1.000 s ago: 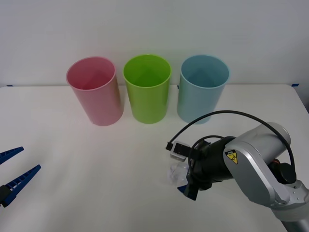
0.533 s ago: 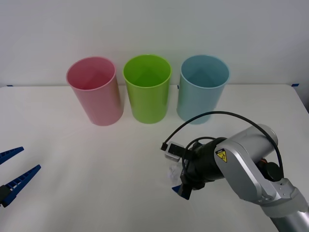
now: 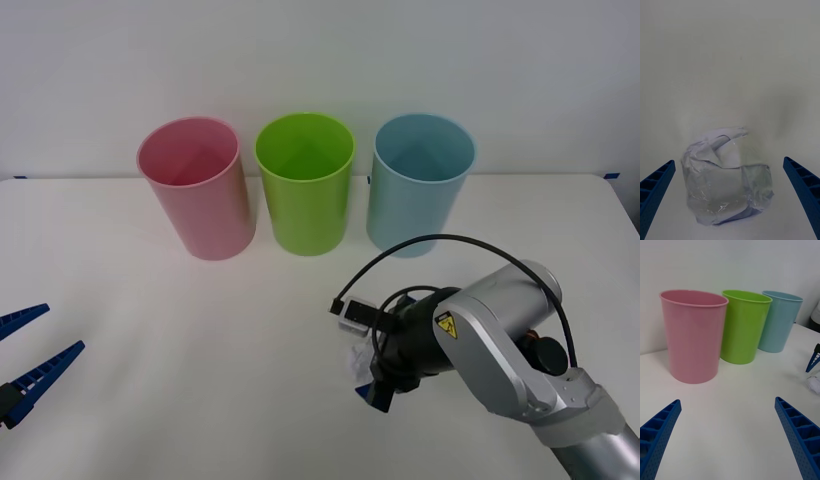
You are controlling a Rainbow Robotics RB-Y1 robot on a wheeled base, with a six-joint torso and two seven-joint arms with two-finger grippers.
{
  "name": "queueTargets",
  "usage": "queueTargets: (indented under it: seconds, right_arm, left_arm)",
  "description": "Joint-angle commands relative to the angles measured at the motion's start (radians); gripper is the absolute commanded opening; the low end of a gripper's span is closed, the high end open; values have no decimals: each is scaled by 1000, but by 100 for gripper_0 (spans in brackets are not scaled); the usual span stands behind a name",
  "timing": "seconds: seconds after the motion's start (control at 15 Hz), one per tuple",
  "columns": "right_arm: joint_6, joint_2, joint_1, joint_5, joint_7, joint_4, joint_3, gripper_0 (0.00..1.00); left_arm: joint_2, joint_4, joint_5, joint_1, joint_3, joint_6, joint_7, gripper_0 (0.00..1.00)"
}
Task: Put cans in the blue bin and PET bottles in the pink bin and trash in the green bin.
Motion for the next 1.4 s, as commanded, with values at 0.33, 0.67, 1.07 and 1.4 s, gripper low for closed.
queueTargets:
  seconds: [0.33, 0.67, 1.07, 1.4]
  right_arm:
    - [6, 1, -3, 4, -2, 5, 9, 100]
    - [6, 1, -1, 12, -2, 6, 10, 8]
    - [12, 1, -1, 15, 6, 6, 16, 0]
    - [14, 0, 5, 17, 7, 5, 18, 0]
  left_arm:
    - [0, 0, 0, 0, 0, 0, 0, 85]
    - [0, 0, 0, 0, 0, 0, 0, 85]
    - [0, 0, 0, 0, 0, 0, 0, 86]
    - [0, 0, 0, 0, 0, 0, 0, 86]
